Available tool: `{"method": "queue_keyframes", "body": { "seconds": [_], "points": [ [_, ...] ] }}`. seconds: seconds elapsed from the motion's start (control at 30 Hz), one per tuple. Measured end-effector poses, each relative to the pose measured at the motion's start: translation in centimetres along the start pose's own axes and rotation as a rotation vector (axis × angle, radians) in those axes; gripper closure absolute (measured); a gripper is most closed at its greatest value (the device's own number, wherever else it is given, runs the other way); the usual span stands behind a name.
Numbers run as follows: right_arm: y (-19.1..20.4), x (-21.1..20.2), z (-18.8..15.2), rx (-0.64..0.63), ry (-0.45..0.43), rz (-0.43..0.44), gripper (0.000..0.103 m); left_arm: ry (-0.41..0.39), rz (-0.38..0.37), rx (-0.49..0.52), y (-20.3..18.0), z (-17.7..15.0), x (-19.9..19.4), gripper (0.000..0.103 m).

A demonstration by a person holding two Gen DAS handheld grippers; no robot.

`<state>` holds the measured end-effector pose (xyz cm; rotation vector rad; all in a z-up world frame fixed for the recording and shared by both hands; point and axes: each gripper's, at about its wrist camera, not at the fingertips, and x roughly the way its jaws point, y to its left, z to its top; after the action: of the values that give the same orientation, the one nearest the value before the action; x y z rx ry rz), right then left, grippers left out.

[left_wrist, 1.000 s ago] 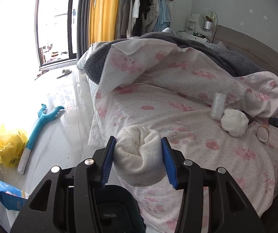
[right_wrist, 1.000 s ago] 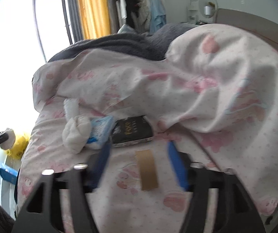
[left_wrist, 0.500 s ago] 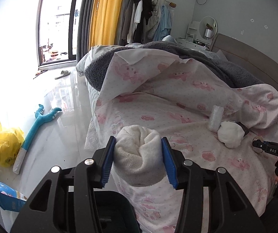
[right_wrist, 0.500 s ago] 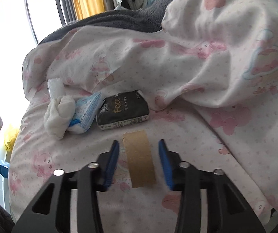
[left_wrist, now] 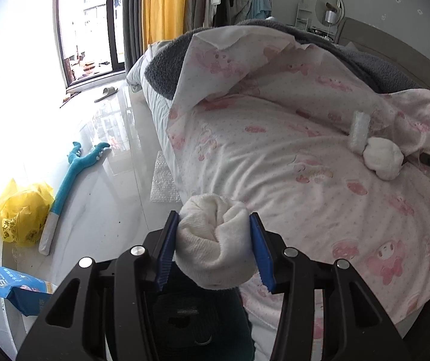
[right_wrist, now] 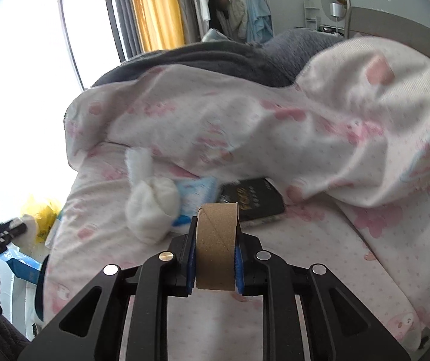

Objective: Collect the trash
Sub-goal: 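Carry the cloth with the left tool and the tape core with the right tool to the bin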

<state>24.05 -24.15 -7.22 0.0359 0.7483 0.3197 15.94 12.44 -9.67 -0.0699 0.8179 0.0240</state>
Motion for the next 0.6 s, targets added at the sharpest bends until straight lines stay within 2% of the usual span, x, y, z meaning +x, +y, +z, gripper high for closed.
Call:
{"method": "queue_keyframes", "body": {
  "seconds": [0.3, 0.6],
  "points": [
    [4.6, -0.3, 1.7, -0.042, -0.04, 0.066, 0.083, 0.12, 0.02, -0.006, 2.2, -2.7, 1.9, 0.053],
    [11.3, -0.7, 2.3, -0.139, -0.048, 0.147, 0.083, 0.261, 0.026, -0.006, 4.1, -5.8, 4.1, 0.053]
  ]
}}
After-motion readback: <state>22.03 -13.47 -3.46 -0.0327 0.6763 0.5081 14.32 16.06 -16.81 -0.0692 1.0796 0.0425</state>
